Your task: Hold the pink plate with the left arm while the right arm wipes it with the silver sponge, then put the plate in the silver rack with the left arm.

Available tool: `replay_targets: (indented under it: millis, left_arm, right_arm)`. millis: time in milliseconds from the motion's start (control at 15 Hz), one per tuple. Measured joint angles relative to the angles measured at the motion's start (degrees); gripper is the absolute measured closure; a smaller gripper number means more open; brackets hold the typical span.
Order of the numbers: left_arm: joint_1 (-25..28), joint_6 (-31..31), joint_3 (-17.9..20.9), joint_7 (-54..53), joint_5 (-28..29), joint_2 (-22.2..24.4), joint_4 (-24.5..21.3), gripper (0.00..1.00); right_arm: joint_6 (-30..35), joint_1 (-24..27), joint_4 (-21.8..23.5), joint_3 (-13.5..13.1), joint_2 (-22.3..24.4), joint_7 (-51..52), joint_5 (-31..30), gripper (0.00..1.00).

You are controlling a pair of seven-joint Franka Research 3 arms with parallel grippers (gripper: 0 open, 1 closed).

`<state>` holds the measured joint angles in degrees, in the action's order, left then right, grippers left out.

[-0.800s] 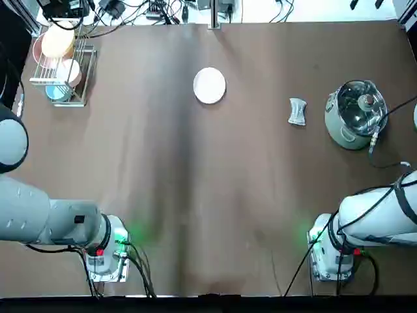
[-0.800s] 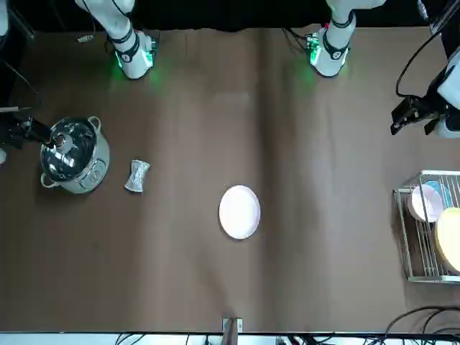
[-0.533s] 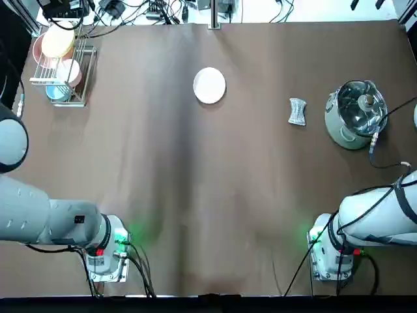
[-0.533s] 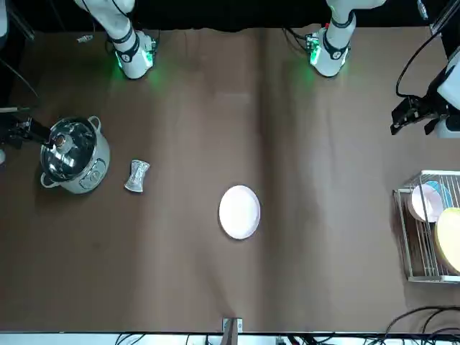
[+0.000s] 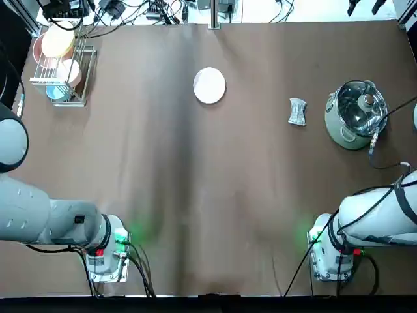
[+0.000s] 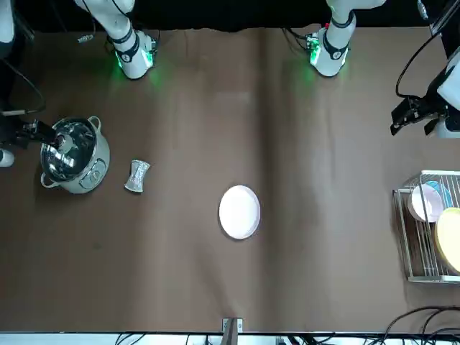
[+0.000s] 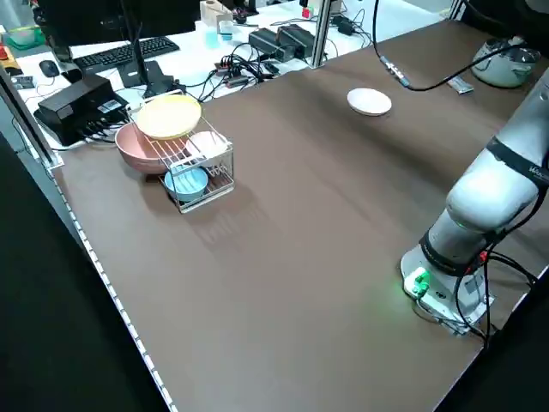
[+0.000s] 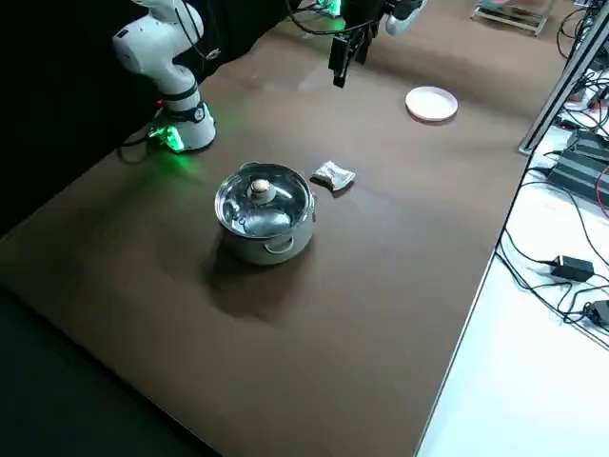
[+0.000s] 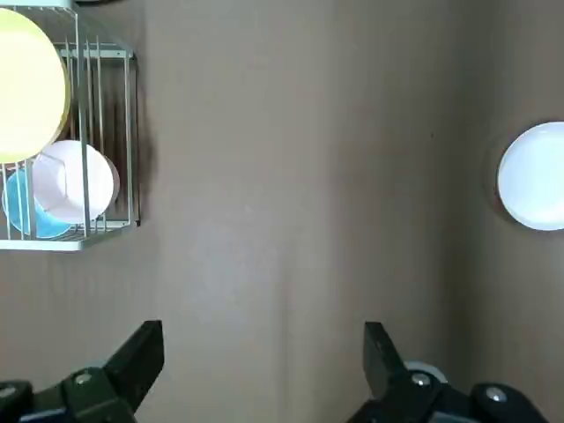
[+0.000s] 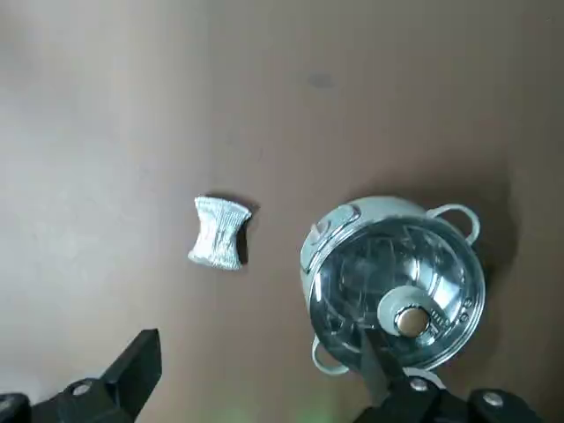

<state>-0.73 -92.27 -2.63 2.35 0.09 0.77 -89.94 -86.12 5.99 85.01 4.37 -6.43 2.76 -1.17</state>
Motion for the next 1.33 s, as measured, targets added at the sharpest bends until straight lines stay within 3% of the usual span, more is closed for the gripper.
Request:
replay_targets:
  millis: [400,800,1133,1200,1333]
  left_arm:
    - [-4.49,-7.21,-1.51,4.47,-2.28,-10.16,-0.73,0.00]
    - [-10.89,-17.32,-2.44,10.67,-2.32,-20.82,-0.69,0.00]
    - [-15.52,-24.59,-2.51,16.16,-2.32,-27.90,-0.68,0.00]
    - [-16.32,-26.53,-2.53,16.91,-2.32,-29.28,-0.69,0.00]
    - [-16.85,-30.78,-3.37,17.74,-3.24,-32.08,-0.71,0.00]
  right_arm:
    - [-0.40,-1.40,6.03,0.31,-4.96,-0.05,2.71,0.00]
    - [-16.06,-2.57,19.47,0.34,-10.21,-4.32,7.39,0.00]
    - [-21.07,-5.90,20.92,0.38,-18.90,-9.55,7.94,0.03]
    - [-21.19,-5.95,20.96,0.36,-20.09,-9.83,7.94,0.11]
    - [-21.22,-5.85,21.00,0.17,-21.76,-9.87,7.94,0.14]
